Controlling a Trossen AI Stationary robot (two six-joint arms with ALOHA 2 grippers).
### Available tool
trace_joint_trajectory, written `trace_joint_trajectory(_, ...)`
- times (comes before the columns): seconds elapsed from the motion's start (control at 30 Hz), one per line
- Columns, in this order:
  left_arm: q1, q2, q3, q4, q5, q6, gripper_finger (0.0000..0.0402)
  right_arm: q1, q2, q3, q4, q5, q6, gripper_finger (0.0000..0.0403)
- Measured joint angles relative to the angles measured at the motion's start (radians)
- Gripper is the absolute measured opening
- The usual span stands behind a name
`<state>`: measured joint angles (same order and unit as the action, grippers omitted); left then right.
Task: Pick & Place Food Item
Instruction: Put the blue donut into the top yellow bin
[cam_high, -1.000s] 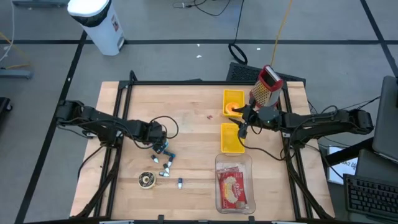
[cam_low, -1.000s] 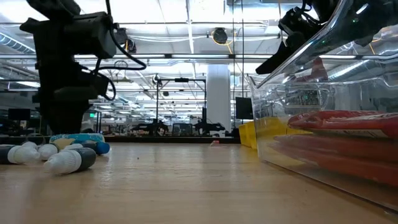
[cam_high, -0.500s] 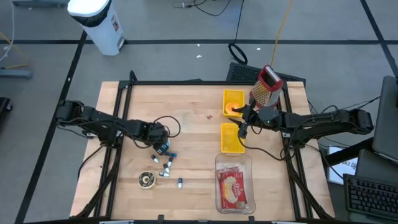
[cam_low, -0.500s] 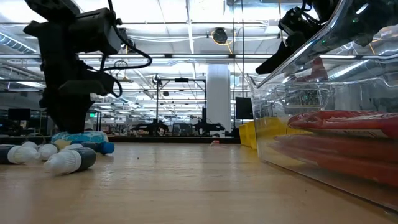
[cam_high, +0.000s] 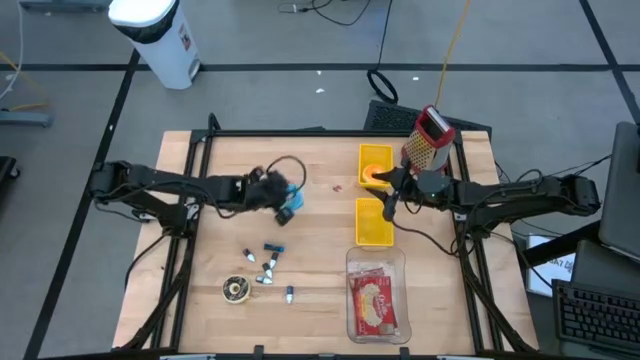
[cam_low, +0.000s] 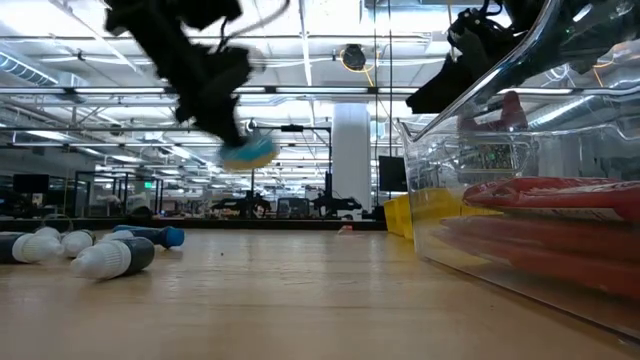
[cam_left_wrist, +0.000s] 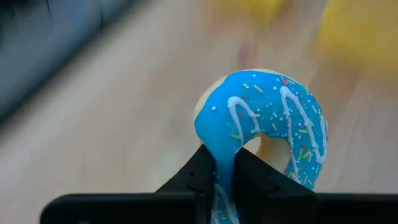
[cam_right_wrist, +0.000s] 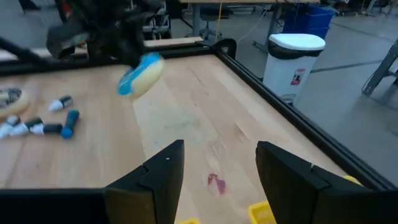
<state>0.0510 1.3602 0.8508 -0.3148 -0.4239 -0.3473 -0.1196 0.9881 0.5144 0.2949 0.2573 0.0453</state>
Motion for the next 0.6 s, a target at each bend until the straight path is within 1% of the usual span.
trace_joint_trajectory(0.07,0.014,0.001,0.005,0.187,-0.024,0.114,0.0042,0.000,0.016,0.000,0.033,0.000,0.033,0.0187)
trace_joint_trajectory(0.13,0.029,0.015,0.005,0.383,-0.025,0.237,0.0048,0.000,0.043,0.000,0.091,0.000,0.044,0.0187)
trace_joint_trajectory(0.27,0.060,0.057,0.006,0.653,-0.022,0.416,0.0056,0.000,0.114,0.000,0.227,-0.001,-0.067,0.0187)
trace_joint_trajectory(0.4,0.089,0.115,0.005,0.771,-0.021,0.503,0.0054,-0.007,0.185,-0.001,0.400,-0.002,-0.064,0.0187)
trace_joint_trajectory(0.5,0.107,0.156,0.005,0.816,-0.017,0.523,0.0052,-0.025,0.226,0.019,0.461,-0.009,-0.053,0.0187)
trace_joint_trajectory(0.6,0.119,0.193,0.005,0.858,0.025,0.525,0.0055,-0.053,0.263,0.067,0.457,-0.109,-0.005,0.0187)
